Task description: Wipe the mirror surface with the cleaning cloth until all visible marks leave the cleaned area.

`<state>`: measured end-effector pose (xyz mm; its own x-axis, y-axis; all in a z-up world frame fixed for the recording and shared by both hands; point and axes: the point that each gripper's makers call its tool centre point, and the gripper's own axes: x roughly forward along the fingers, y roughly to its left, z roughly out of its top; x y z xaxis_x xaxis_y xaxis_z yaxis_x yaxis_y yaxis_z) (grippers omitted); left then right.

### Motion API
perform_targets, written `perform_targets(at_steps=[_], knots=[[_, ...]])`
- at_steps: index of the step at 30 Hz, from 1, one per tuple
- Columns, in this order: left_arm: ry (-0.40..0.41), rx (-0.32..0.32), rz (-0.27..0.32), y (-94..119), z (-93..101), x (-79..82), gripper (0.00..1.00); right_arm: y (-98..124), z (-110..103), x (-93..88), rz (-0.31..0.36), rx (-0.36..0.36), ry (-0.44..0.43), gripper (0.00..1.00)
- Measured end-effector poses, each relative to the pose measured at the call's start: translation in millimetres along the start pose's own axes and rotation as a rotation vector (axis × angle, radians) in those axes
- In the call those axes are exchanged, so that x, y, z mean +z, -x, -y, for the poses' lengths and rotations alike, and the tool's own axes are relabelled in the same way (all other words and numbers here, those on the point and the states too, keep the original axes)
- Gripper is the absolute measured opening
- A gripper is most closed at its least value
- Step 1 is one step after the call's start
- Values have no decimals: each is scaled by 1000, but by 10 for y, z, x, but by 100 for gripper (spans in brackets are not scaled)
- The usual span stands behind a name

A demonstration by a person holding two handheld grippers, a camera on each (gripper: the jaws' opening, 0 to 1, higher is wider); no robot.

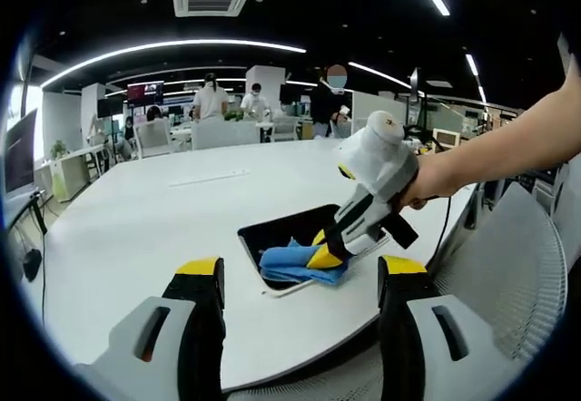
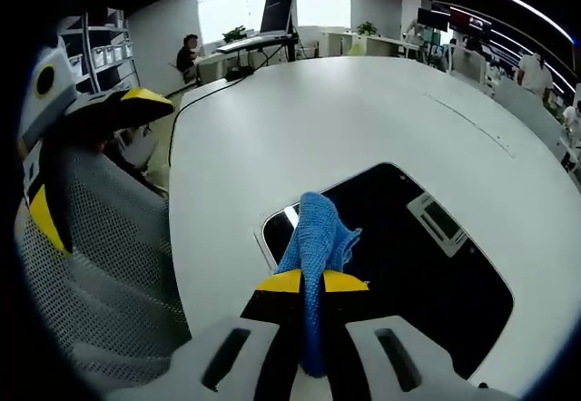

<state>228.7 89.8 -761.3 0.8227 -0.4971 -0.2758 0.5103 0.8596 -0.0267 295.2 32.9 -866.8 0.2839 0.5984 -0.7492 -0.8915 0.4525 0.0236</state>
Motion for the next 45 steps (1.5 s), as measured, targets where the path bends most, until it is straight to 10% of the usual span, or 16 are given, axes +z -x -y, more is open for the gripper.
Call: perform_targets(at_steps=[45], knots=[[-2, 24, 3, 125, -153, -15, 66, 88, 4, -75, 0, 23, 13, 0]])
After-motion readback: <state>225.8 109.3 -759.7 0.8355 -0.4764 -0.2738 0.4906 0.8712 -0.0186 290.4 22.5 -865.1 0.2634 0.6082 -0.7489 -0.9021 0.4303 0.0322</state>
